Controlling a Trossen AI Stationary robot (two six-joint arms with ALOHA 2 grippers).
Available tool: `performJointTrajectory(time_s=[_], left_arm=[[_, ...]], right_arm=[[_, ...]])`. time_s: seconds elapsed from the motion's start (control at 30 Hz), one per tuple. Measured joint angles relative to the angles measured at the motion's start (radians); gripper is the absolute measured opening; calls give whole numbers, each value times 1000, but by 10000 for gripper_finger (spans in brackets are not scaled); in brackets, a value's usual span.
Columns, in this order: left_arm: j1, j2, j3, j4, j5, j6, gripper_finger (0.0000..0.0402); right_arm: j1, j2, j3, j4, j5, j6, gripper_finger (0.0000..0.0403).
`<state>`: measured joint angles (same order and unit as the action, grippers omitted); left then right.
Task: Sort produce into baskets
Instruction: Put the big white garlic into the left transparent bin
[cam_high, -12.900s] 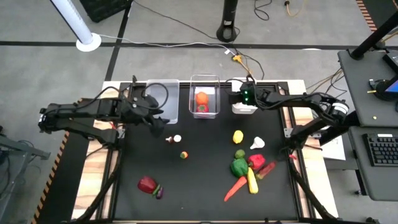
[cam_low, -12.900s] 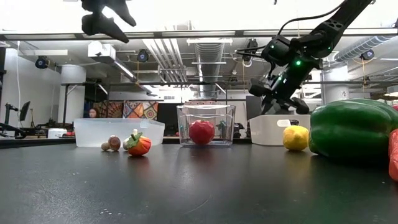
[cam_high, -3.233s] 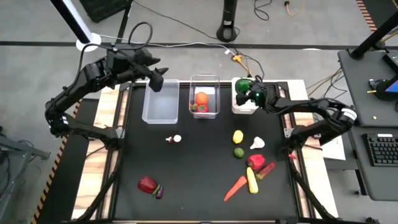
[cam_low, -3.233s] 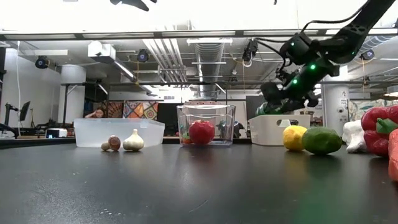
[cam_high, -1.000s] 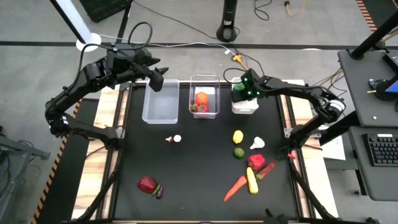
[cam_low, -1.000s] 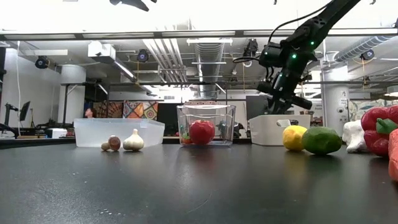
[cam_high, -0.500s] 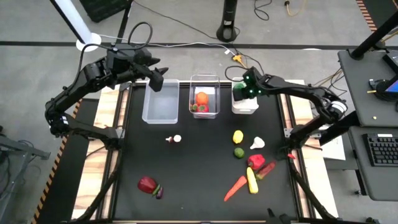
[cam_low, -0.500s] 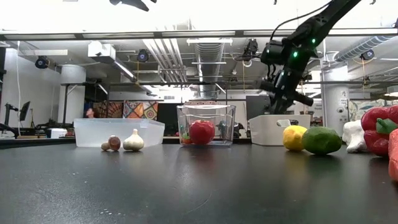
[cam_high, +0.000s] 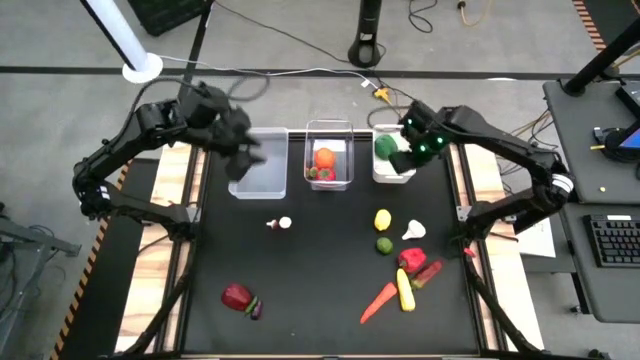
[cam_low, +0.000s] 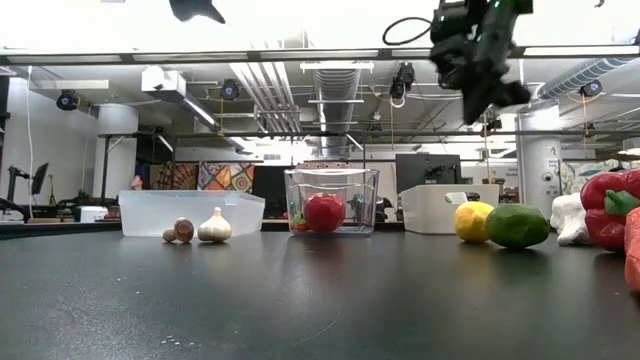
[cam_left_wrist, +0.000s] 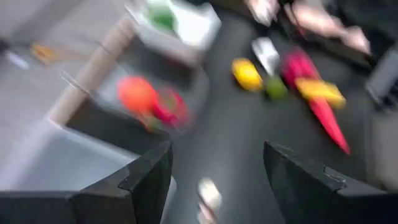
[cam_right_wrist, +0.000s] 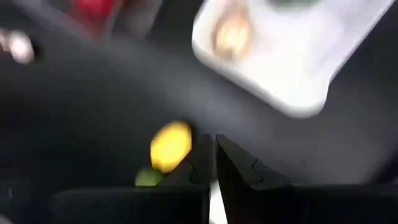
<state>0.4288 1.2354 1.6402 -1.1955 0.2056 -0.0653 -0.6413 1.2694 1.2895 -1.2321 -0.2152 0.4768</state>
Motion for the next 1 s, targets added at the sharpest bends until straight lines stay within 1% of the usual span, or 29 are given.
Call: performJointTrajectory(time_s=[0.07, 0.13, 0.2, 0.27, 0.37, 0.5, 0.6, 0.7, 0.87, 1.0], left_arm=[[-31, -1, -5, -94, 21, 3, 233], [-63, -8, -24, -159, 18, 3, 233], [-92, -19, -49, -166, 14, -9, 233], [-114, -33, -71, -157, 9, -29, 233], [-139, -55, -103, -108, -24, -47, 233], [-145, -85, -130, -51, -41, -52, 233], [-145, -101, -131, -25, -52, -52, 233], [-145, -118, -132, -11, -82, -53, 233], [-145, -144, -132, -8, -119, -57, 233], [-145, -159, -132, 15, -120, -67, 233]], right_arm=[[51, -9, 2, -65, -2, 42, 13], [103, -18, -6, -116, -2, 93, 13], [163, -27, -20, -157, -2, 161, 15], [221, -37, -39, -163, -1, 224, 26], [302, -51, -70, -164, 1, 325, 62], [388, -56, -110, -157, 17, 437, 129], [439, -57, -156, -131, 33, 501, 179], [473, -57, -237, -79, 32, 538, 217], [500, -57, -375, 44, 24, 584, 256], [500, -57, -450, 125, 30, 607, 268]])
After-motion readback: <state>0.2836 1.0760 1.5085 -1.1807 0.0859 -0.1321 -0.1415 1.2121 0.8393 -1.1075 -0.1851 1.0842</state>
